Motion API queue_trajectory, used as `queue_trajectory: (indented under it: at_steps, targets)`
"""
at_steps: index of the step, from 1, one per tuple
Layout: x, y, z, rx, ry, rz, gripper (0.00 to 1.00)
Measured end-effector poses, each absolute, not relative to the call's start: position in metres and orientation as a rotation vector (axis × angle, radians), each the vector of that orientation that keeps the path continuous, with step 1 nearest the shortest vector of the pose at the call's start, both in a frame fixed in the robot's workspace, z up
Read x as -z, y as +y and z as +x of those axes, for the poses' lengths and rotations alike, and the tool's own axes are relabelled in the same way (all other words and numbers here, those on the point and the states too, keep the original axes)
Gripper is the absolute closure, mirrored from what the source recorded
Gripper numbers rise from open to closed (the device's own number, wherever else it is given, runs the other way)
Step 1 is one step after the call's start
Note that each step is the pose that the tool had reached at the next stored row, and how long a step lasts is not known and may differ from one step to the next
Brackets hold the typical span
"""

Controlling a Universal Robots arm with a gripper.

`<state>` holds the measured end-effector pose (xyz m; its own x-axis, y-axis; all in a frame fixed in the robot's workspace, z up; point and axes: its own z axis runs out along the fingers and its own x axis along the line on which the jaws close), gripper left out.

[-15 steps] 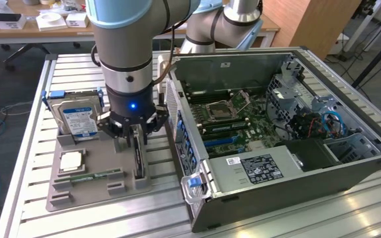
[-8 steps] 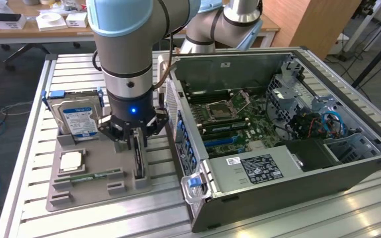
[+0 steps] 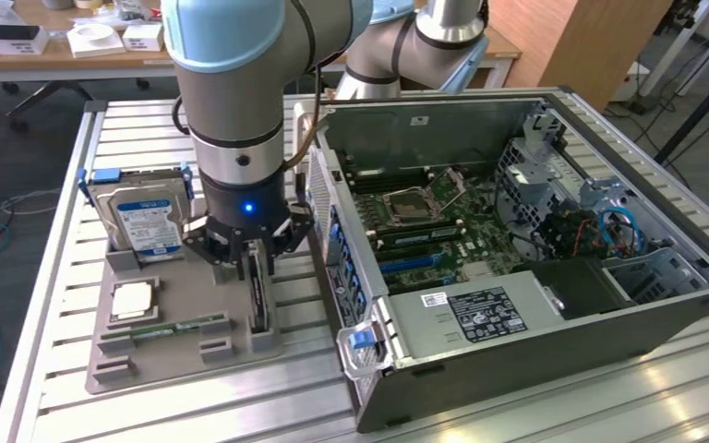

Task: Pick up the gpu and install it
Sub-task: 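Pick up the gpu and move the gpu toward the slot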

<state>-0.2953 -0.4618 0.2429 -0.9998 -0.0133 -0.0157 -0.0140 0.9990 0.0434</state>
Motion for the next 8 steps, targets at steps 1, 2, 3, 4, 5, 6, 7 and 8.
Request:
queue_trajectory:
  at_steps: [1,2,3,4,5,6,7,8]
  targets:
    - [-0.2428,-0.4618,-0.2954,-0.068,3.126,-0.022,0.59]
    - [-0.2428,-0.4618,-0.2954,-0.068,3.126,-0.021,0.59]
    - [-0.2427,-0.4618,-0.2954,-0.068,3.126,-0.018,0.59]
    - [-0.2419,-0.4617,-0.2954,-0.068,3.125,-0.016,0.59]
    - [-0.2412,-0.4617,-0.2954,-0.068,3.125,-0.012,0.59]
    - [-0.2406,-0.4617,-0.2954,-0.068,3.125,-0.007,0.59]
    - [-0.2404,-0.4618,-0.2955,-0.067,3.125,-0.003,0.59]
    - [-0.2404,-0.4618,-0.2955,-0.067,3.126,-0.002,0.59]
